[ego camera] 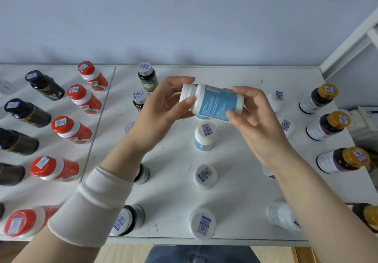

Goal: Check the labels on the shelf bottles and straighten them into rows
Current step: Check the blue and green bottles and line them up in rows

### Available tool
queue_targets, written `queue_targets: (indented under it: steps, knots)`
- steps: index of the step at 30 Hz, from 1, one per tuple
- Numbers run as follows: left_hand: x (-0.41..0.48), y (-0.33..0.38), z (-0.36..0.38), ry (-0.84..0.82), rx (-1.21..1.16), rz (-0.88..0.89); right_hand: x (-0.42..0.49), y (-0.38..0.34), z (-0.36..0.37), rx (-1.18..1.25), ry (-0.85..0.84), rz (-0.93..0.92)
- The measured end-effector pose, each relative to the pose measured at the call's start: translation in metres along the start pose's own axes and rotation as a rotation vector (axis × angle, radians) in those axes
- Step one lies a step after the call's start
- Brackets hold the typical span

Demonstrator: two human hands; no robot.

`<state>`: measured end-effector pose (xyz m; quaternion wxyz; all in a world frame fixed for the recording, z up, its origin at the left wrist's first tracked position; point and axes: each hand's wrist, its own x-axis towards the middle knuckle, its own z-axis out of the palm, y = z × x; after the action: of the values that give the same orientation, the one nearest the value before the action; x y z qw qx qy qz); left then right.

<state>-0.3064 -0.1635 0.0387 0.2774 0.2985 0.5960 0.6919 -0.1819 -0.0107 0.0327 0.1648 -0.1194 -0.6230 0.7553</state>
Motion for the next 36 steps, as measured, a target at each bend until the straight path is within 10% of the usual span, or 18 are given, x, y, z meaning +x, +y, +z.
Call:
queue_targets:
  steps: [7,16,26,36]
  knots:
    - [-0.010,-0.014,0.005,-0.043,-0.175,-0.025,-0.012,0.001,0.004,0.129,0.091,0.116]
    - [0.011,-0.015,0.020,0.089,-0.495,-0.312,-0.003,0.003,0.036,-0.756,0.429,-0.343]
    - [0.056,0.005,0.008,0.038,-0.011,-0.135,0.012,0.006,0.010,-0.700,0.314,-0.077]
    - [0.138,-0.006,-0.006,-0.036,0.705,0.053,0.085,-0.015,-0.030,-1.406,-0.086,0.039]
